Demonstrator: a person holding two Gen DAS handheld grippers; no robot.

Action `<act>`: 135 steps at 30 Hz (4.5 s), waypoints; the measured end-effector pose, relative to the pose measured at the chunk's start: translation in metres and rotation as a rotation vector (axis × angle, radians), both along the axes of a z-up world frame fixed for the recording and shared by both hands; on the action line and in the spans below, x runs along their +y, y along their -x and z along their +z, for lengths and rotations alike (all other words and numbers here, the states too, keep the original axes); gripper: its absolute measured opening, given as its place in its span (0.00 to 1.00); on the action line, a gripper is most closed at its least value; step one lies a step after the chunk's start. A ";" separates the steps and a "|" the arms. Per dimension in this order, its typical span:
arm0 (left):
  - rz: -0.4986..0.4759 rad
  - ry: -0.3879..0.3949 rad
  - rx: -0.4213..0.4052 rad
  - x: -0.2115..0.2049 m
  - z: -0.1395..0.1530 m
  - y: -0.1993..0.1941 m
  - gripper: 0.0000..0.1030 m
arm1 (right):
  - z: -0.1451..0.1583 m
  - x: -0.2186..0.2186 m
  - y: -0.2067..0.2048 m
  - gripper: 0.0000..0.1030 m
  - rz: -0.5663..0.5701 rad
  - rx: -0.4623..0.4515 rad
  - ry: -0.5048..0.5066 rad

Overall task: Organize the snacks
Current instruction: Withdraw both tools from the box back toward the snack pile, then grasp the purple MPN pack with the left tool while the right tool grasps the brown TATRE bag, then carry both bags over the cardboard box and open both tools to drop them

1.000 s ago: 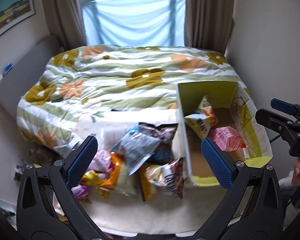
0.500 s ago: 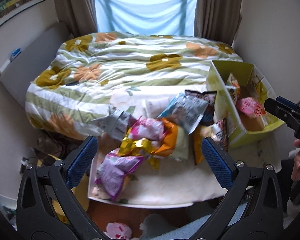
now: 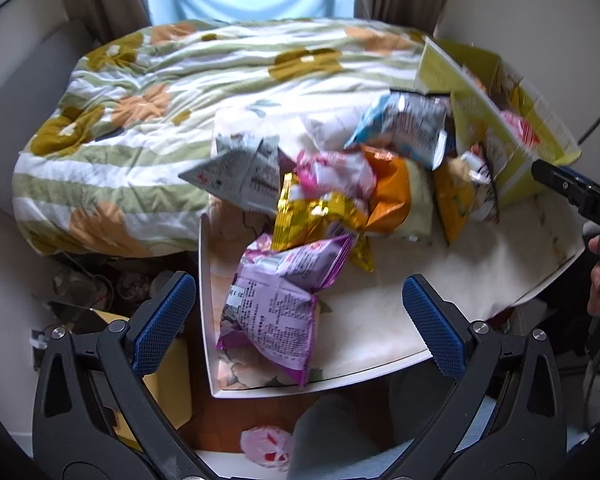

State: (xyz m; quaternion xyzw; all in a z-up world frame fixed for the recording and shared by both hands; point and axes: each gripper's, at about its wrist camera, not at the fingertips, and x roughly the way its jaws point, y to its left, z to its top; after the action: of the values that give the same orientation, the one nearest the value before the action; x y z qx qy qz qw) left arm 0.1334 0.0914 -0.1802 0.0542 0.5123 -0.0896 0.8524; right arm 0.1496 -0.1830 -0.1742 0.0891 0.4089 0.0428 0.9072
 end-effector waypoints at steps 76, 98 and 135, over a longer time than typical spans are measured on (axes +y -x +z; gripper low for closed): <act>-0.092 -0.008 -0.037 -0.014 0.013 -0.001 0.60 | -0.017 -0.006 0.017 0.68 -0.047 0.037 -0.109; -0.193 0.115 -0.176 -0.312 0.083 -0.112 0.60 | 0.066 -0.197 -0.018 0.68 -0.087 -0.055 -0.048; 0.054 0.060 -0.096 -0.320 0.049 -0.072 0.99 | 0.018 -0.228 -0.085 0.92 0.119 0.099 -0.091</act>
State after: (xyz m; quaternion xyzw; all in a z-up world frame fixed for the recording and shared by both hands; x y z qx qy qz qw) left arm 0.2057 -0.2287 -0.1311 0.0188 0.4691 -0.0792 0.8794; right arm 0.2341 -0.4114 -0.1564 0.1077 0.4554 0.1110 0.8767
